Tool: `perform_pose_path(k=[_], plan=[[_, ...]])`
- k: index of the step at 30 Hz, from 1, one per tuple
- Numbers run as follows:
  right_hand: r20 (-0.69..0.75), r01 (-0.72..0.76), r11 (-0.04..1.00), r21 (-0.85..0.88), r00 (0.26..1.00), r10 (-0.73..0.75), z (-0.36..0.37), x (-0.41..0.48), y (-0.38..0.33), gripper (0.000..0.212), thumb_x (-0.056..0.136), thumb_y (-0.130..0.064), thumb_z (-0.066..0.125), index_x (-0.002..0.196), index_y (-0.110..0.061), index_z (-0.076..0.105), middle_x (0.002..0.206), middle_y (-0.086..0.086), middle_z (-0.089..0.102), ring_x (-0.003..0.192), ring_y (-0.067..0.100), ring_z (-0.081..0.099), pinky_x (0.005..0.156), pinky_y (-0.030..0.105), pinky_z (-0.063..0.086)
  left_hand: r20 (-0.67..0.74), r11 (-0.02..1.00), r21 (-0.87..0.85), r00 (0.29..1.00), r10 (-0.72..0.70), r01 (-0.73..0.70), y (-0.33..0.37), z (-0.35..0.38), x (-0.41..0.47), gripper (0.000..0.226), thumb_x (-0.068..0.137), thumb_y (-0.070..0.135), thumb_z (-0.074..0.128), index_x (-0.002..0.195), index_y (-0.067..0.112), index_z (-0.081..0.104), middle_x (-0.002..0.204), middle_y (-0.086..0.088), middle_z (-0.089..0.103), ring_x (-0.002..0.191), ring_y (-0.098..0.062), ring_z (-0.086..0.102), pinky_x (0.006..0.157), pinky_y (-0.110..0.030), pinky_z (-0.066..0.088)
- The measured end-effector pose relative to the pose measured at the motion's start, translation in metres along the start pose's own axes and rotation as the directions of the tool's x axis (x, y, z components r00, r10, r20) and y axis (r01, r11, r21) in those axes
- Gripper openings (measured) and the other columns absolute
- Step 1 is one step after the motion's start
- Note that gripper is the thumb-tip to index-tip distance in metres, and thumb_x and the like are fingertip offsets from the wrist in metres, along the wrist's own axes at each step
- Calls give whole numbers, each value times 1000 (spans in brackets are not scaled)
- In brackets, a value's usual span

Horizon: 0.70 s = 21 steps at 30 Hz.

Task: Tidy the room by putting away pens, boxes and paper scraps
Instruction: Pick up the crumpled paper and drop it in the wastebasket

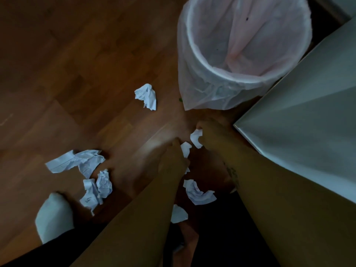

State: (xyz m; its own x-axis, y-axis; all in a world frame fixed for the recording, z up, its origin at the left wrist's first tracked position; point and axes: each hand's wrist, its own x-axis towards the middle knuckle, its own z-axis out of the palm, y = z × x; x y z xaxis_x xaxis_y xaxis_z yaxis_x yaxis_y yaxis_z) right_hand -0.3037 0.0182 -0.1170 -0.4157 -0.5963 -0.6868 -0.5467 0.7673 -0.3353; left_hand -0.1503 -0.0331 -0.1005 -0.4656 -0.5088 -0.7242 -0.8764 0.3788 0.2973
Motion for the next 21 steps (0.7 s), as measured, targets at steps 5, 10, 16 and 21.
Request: perform_pose_path(k=[5,10,16,21], plan=[[-97,94,976,198,992,-76,-20,-13,-16,31,90,-19,64,120,-14,62,119,9,62,110,23,59,82,23,40,-38,982,-188,999,9,-16,-7,-28,-10,63,87,13,67,143,10,37,136,-14,53,123,-29,52,96,-29,39],[-180,203,895,397,973,-141,-36,-38,-44,25,85,-19,70,108,-10,66,101,2,61,91,14,57,75,24,43,-183,989,-79,977,111,-127,-18,-92,-30,50,91,20,65,136,8,48,125,-12,60,111,-22,59,87,-23,42],[-256,331,712,619,942,-216,-80,-71,-90,22,86,-14,70,105,-2,69,84,8,66,66,13,62,57,21,55,-332,965,-31,913,236,-261,-22,-172,-45,14,93,14,62,85,15,49,70,5,53,52,0,54,50,-7,37],[-389,410,426,807,911,-140,-119,-95,-110,21,91,-20,66,107,-7,66,83,6,64,64,12,61,65,29,59,-529,931,55,780,334,-361,8,-224,-44,26,89,29,64,99,7,54,89,-2,57,75,-17,52,54,-28,30]])
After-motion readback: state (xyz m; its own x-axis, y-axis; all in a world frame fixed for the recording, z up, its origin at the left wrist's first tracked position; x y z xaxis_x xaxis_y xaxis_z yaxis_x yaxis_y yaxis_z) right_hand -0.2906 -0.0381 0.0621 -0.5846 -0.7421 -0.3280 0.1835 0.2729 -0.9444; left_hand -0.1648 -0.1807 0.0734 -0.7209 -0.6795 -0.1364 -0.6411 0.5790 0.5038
